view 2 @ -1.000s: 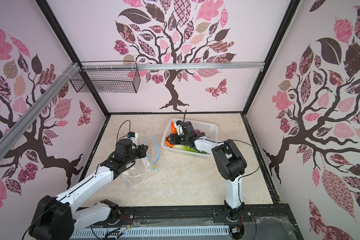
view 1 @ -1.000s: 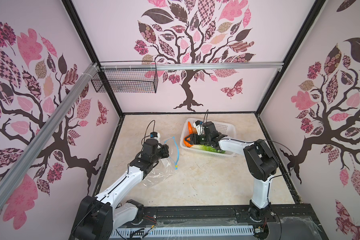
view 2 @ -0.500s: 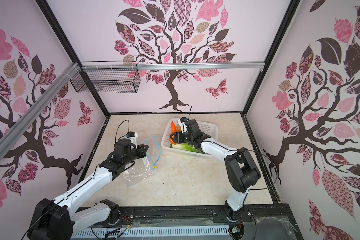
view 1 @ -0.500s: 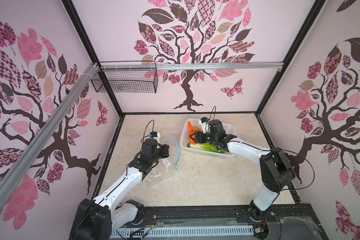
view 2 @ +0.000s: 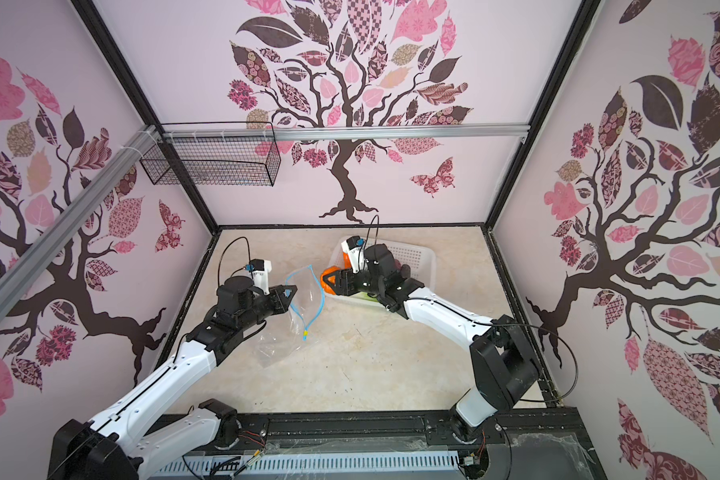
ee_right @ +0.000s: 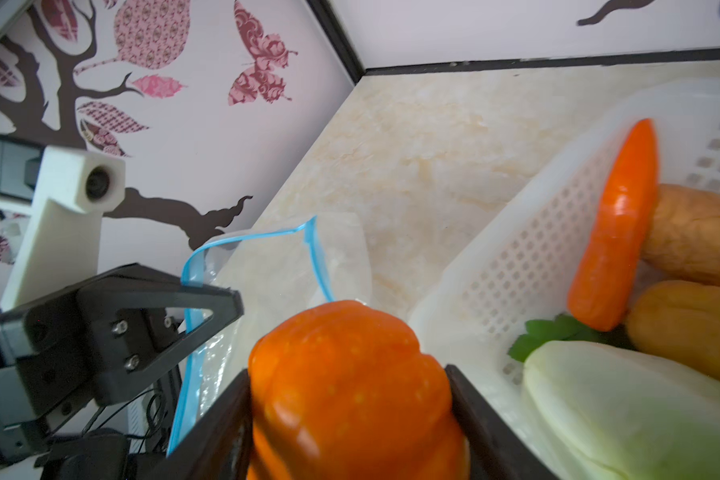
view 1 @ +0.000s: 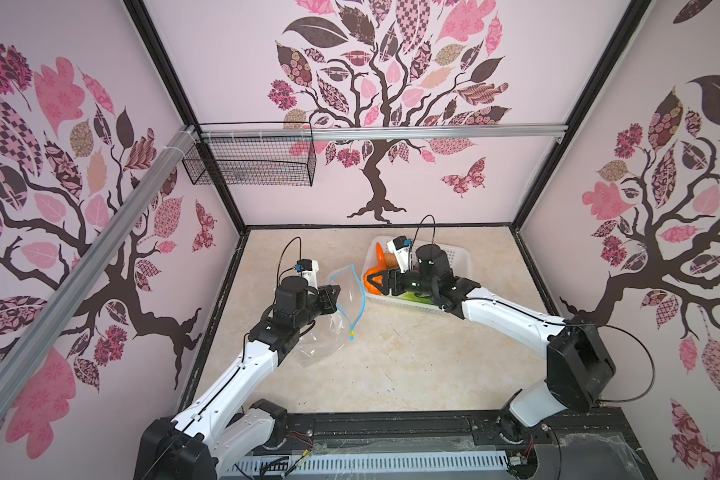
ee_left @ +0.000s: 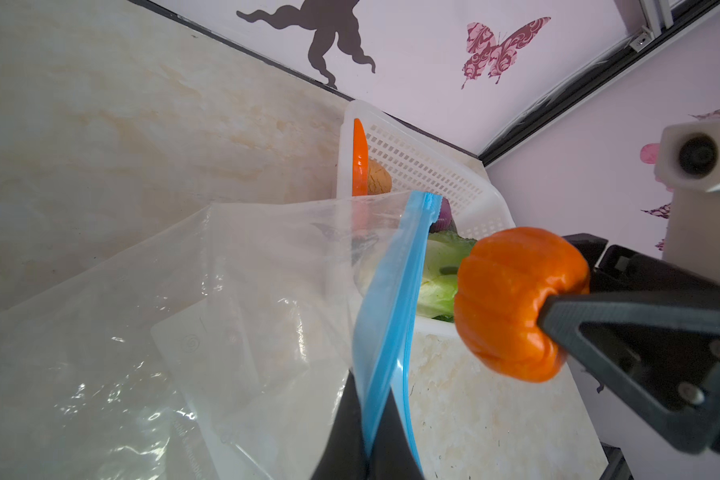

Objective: Place the food in the zip-top bag and seal the zipper
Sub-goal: 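Carry the orange pepper into the open bag held by the left gripper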

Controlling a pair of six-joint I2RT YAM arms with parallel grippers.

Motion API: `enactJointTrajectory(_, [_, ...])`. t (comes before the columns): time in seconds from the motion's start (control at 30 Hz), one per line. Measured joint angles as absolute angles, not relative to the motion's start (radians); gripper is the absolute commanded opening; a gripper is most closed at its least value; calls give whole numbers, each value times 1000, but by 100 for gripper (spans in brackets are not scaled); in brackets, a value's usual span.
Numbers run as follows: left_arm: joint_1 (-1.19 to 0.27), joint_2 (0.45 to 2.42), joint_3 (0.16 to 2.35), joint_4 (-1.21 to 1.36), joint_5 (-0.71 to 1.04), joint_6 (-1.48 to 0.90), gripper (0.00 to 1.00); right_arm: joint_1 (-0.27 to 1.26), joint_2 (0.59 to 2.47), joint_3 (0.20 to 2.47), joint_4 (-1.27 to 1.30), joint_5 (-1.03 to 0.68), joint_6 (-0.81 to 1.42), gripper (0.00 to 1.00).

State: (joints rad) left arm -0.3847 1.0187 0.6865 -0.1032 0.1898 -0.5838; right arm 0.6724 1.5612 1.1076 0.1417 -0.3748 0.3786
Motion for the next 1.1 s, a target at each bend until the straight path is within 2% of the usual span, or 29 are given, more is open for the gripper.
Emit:
enactJointTrajectory(0.23, [-385,1013,686,-125,228,-588,0,772,1625,1149,183,-381,378,38])
enactJointTrajectory(0.7, [-374,996,713,-165,260,-601,0,794,1802,1161,258,-368,397,39])
enactJointTrajectory(0.9, [-373,997,714,-165,263,-602,0,815,1859,1182,258,-317,393,47])
enactJointTrajectory(0.97, [-371,997,714,-166,255,-602,0,823,1870,1191,251,-295,385,53])
enactJointTrajectory(1.03, [-371,997,714,-165,246,-602,0,827,1874,1192,249,-279,378,65])
enactJointTrajectory(1.1, [-369,997,714,-166,237,-602,0,829,1874,1192,244,-270,375,70])
